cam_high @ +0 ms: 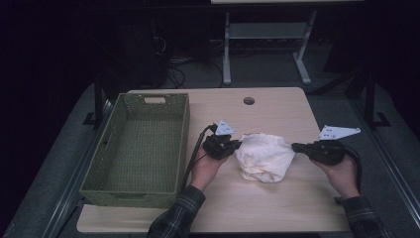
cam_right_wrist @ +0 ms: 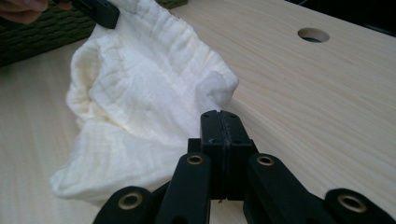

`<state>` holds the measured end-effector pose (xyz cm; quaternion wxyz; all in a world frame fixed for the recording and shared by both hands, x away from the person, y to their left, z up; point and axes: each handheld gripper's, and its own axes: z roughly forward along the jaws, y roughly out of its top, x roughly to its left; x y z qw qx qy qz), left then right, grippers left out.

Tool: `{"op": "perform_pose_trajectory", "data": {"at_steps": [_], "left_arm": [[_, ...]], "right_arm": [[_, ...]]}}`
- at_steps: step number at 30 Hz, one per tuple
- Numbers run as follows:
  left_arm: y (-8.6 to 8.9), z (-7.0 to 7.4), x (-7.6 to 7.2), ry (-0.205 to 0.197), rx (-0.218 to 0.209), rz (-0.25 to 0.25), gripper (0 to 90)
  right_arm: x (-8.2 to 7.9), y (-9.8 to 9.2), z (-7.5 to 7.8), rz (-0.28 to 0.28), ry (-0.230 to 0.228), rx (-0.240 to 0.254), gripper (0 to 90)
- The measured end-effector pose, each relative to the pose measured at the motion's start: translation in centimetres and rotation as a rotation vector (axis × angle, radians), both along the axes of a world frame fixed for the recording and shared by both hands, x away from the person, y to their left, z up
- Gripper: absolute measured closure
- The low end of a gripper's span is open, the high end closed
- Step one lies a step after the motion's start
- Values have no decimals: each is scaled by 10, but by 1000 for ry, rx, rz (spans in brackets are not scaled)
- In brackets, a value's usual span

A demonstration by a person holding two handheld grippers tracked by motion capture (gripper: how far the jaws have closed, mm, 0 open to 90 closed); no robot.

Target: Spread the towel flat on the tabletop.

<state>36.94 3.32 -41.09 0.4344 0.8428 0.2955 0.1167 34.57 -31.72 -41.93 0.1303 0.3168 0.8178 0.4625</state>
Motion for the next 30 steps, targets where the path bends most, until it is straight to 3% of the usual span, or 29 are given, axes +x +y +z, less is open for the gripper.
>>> {"op": "perform_pose_trajectory", "data": {"at_steps": [8,11,13,17,20,30], "left_arm": [[-5,-22,28,40,32,60,860],[-6,-28,32,42,39,74,796],[-4,-27,31,45,48,68,733],[2,-19,23,41,26,52,642],[3,-13,11,37,7,12,616],[-10,-8,-25,8,-14,-113,583]], "right_arm": [[32,9,-16,-40,40,-30,893],[42,12,-22,-55,50,-35,873],[44,11,-24,-59,49,-31,809],[35,4,-17,-52,41,13,752],[27,3,-14,-35,47,34,730],[-8,13,-8,55,68,44,679]]}}
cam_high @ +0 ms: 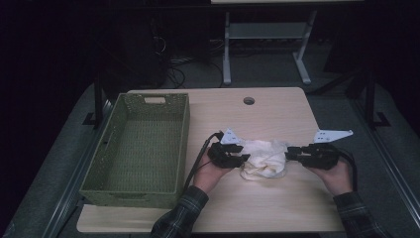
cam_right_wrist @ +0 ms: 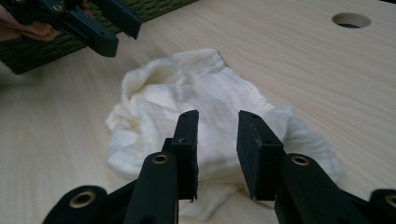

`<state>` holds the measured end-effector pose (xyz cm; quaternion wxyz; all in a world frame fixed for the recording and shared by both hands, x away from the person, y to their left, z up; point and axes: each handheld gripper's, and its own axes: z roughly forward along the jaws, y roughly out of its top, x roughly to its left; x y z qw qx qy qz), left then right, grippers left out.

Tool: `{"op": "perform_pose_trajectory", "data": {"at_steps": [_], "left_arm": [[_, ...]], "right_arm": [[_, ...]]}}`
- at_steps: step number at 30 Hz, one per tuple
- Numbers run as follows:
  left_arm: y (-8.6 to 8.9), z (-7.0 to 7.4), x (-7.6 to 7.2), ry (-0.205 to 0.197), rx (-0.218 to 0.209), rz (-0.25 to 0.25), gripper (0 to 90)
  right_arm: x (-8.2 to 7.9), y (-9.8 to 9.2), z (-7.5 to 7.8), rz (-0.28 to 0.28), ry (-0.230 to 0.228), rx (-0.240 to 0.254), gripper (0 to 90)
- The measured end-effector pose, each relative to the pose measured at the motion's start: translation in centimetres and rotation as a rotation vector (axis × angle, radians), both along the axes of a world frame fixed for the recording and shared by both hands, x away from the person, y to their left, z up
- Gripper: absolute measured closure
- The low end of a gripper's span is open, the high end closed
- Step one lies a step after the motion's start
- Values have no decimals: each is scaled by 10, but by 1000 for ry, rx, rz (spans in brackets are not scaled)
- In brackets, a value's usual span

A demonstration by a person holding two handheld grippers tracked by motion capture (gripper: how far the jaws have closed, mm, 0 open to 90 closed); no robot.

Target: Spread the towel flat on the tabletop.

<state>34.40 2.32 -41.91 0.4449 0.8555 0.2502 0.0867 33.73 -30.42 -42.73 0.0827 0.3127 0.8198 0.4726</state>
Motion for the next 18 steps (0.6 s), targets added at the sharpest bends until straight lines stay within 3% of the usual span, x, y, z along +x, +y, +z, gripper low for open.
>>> {"op": "perform_pose_trajectory", "data": {"at_steps": [4,8,13,16,18], "left_arm": [[-11,-7,-11,16,3,-42,583],[-22,-11,-16,-13,37,-66,577],[-28,-19,-14,-10,66,-76,576],[-29,-24,-12,-21,95,-60,648],[-28,-25,-10,-17,97,-47,771]], "right_arm": [[-11,4,0,28,8,26,668],[-18,12,-3,46,9,5,655],[-18,23,-9,56,19,-39,656],[-17,27,-14,54,21,-73,724],[-16,28,-15,45,22,-88,826]]}}
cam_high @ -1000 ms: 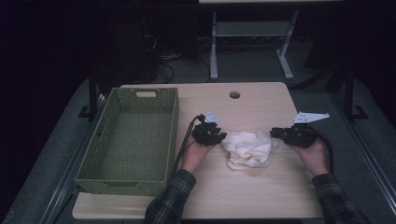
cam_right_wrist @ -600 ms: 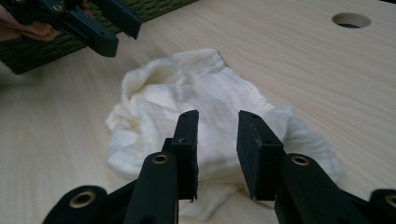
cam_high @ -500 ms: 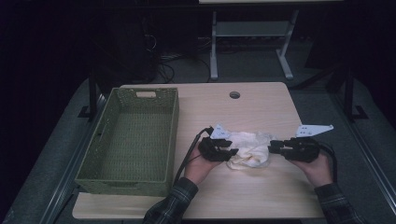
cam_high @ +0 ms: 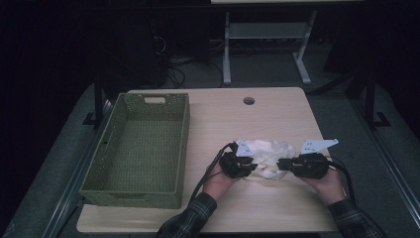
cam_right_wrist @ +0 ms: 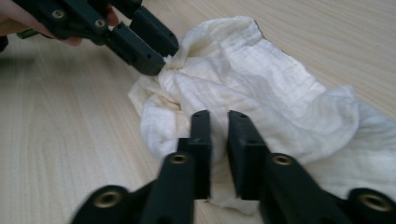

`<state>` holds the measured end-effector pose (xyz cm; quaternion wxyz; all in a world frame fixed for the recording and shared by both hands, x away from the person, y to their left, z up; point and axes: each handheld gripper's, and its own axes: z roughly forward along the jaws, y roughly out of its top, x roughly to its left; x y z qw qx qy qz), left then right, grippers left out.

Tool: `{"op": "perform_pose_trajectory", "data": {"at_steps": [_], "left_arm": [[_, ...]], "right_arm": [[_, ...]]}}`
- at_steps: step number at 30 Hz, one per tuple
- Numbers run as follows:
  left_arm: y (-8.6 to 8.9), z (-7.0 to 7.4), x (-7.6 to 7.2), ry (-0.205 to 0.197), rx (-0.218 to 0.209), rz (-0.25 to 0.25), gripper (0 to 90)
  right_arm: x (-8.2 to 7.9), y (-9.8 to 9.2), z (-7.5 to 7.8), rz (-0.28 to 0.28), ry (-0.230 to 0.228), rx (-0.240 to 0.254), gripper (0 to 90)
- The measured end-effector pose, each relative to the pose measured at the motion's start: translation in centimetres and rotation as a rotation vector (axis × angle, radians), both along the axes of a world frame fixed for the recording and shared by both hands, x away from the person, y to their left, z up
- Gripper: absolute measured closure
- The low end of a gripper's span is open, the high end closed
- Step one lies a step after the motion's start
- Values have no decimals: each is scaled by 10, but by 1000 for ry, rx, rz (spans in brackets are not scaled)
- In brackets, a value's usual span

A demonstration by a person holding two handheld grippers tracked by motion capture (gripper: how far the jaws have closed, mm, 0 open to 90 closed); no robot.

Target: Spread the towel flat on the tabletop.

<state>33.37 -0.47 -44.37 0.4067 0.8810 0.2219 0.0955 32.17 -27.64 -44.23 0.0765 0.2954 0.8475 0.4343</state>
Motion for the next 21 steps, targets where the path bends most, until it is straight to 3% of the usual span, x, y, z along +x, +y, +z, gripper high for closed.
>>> {"op": "perform_pose_trajectory", "data": {"at_steps": [2,3,8,10,14,16,20,21], "left_arm": [[3,2,2,-2,-10,14,882],[4,3,3,1,-23,21,895],[14,13,5,-4,-73,53,896],[15,12,5,-15,-57,41,895],[11,9,2,-30,-29,17,742],[8,8,1,-22,-41,-11,653],[1,5,1,-29,-39,-37,602],[-2,3,2,-29,-16,-44,603]], "right_arm": [[0,0,0,-3,-9,0,871],[1,-1,1,-6,-15,-3,877],[0,-8,8,-16,-29,38,884],[0,-10,10,-19,-38,46,885],[3,-13,11,-31,-41,53,885],[4,-12,10,-31,-37,54,884],[4,-11,9,-30,-37,50,884],[4,-12,9,-29,-37,52,884]]}}
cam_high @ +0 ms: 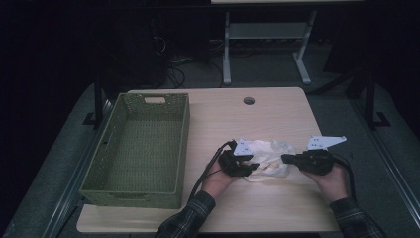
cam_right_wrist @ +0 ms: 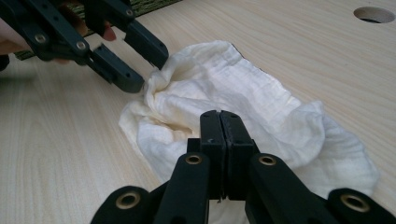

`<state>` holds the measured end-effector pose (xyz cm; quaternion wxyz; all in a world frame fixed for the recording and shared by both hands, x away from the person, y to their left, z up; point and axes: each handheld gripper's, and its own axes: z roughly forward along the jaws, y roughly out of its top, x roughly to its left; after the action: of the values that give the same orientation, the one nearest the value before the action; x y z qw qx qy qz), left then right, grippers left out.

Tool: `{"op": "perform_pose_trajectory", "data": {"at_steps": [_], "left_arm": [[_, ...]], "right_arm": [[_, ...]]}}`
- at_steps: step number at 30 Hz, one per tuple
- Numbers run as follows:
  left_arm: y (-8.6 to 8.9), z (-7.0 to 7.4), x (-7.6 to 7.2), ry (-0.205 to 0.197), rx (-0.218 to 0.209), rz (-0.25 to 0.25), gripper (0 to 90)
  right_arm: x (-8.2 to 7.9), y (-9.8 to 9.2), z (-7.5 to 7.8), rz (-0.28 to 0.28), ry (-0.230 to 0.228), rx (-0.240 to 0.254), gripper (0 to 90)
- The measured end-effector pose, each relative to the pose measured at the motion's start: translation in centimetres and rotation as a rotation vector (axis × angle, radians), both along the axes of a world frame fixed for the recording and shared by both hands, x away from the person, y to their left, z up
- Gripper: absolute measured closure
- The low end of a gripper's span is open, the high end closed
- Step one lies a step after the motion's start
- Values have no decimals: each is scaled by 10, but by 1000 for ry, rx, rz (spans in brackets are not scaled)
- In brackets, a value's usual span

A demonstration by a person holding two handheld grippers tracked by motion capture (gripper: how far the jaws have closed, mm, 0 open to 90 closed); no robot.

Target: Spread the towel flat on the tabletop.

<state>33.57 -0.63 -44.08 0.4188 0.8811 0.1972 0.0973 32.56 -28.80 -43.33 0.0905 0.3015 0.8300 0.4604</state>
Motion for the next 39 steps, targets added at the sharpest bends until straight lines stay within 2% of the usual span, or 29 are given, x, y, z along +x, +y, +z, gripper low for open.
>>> {"op": "perform_pose_trajectory", "data": {"at_steps": [2,4,5,7,9,12,14,16,18,19,20,21,22,24,25,27,28,29,32,33,36,39], "left_arm": [[-3,-3,0,9,1,-2,666],[-5,-4,0,3,20,-12,815],[-5,-3,1,1,21,-7,858],[-3,0,2,8,11,8,878],[2,6,4,-3,-8,28,882],[11,15,7,-16,-51,76,884],[19,20,10,-32,-48,108,885],[25,22,14,-33,-65,149,884],[30,22,18,-34,-59,192,885],[30,22,18,-34,-59,192,885],[34,23,20,-37,-44,215,885],[40,23,25,-36,-44,262,886],[43,23,27,-35,-46,287,886],[45,22,29,-28,-55,306,888],[46,20,31,-39,-38,334,889],[44,15,34,-45,2,361,888],[44,15,34,-45,2,361,887],[43,8,37,-44,27,372,883],[43,3,38,-38,34,385,865],[43,4,37,-46,32,388,823],[45,10,33,-45,7,377,706],[43,19,24,-29,-45,327,650]], "right_arm": [[1,-1,0,-2,-3,-2,884],[1,-1,0,-5,-5,-4,884],[1,-1,0,-8,-7,-5,885],[1,-2,1,-12,-9,0,884],[2,-4,3,-18,-19,0,885],[4,-9,9,-35,-35,10,886],[7,-13,13,-46,-48,5,889],[10,-16,16,-58,-55,-4,889],[14,-20,18,-70,-65,-4,891],[17,-22,18,-78,-63,-11,891],[19,-23,18,-91,-63,-22,891],[22,-26,17,-98,-63,-24,892],[25,-28,16,-108,-58,-23,892],[28,-30,15,-114,-53,-27,893],[34,-31,10,-121,-42,-37,893],[39,-27,6,-117,-29,-46,893],[39,-27,6,-117,-29,-46,893],[45,-21,-1,-117,-29,-77,892],[53,-15,-9,-133,-14,-94,886],[55,-16,-11,-138,-15,-96,880],[57,-22,-8,-164,-4,-51,771],[49,-29,2,-159,-36,-6,719]]}}
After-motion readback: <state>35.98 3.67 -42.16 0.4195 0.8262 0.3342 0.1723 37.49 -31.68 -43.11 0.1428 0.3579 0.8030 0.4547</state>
